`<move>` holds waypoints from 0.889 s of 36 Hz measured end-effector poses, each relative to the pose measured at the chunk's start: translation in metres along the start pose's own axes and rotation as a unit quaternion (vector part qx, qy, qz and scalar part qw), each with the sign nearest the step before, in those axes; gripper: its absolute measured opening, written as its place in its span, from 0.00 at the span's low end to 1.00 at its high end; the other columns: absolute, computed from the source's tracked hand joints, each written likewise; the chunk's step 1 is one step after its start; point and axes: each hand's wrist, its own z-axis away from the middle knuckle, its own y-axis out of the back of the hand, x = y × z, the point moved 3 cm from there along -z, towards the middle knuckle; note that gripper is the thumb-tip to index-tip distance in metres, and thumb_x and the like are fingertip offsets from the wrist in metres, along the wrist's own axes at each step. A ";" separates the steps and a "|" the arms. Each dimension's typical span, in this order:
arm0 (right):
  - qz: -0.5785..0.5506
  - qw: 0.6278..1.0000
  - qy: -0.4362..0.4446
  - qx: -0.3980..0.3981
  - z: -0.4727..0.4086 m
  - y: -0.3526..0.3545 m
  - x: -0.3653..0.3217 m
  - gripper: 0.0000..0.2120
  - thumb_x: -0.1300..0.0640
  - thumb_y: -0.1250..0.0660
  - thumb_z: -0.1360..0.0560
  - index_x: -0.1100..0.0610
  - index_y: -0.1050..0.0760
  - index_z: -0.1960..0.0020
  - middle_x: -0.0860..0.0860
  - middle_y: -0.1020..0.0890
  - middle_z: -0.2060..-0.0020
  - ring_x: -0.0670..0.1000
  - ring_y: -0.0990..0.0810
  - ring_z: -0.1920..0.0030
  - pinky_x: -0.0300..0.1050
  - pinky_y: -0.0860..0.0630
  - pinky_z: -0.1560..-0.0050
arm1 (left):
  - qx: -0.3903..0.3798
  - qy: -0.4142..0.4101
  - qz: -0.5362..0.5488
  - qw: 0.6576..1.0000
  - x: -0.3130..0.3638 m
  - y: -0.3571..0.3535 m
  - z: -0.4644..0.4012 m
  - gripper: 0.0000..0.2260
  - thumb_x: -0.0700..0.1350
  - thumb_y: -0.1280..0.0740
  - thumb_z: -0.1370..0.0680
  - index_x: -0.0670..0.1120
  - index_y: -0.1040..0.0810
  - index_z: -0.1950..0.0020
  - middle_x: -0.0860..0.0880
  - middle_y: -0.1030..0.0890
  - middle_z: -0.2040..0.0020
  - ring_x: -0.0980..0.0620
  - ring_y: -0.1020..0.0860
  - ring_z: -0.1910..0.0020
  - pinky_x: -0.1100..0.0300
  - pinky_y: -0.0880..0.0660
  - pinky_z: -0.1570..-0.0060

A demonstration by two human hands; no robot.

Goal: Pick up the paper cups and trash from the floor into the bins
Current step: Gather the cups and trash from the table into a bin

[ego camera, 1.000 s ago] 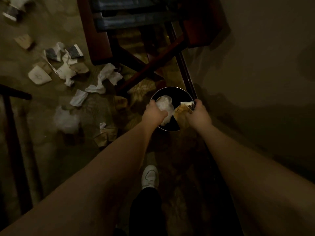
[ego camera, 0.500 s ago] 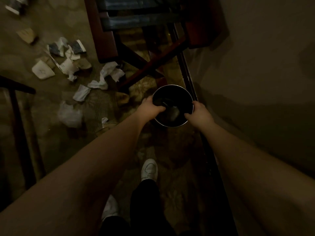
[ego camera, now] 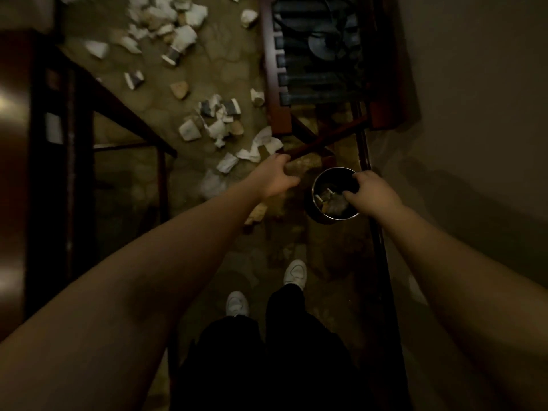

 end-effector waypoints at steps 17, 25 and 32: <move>0.212 0.934 0.288 0.012 0.111 0.058 -0.260 0.27 0.40 0.40 0.22 0.55 0.27 0.30 0.54 0.25 0.34 0.57 0.25 0.37 0.52 0.24 0.41 | 0.223 0.163 -0.085 0.957 -0.091 0.142 0.256 0.30 0.58 0.36 0.21 0.49 0.39 0.22 0.47 0.36 0.23 0.45 0.36 0.25 0.46 0.38 0.28; 0.227 0.873 0.431 -0.026 0.175 -0.007 -0.395 0.25 0.40 0.38 0.22 0.54 0.25 0.32 0.54 0.23 0.36 0.57 0.24 0.38 0.52 0.25 0.43 | 0.327 0.265 0.097 0.902 -0.191 0.135 0.395 0.24 0.54 0.37 0.19 0.49 0.34 0.24 0.49 0.31 0.27 0.48 0.32 0.29 0.44 0.35 0.28; 0.242 0.823 0.505 -0.098 0.223 -0.090 -0.488 0.19 0.42 0.37 0.21 0.52 0.24 0.36 0.50 0.22 0.41 0.52 0.22 0.45 0.47 0.25 0.51 | 0.409 0.324 0.140 0.842 -0.288 0.109 0.480 0.22 0.53 0.36 0.20 0.48 0.31 0.27 0.48 0.29 0.30 0.47 0.30 0.31 0.46 0.32 0.32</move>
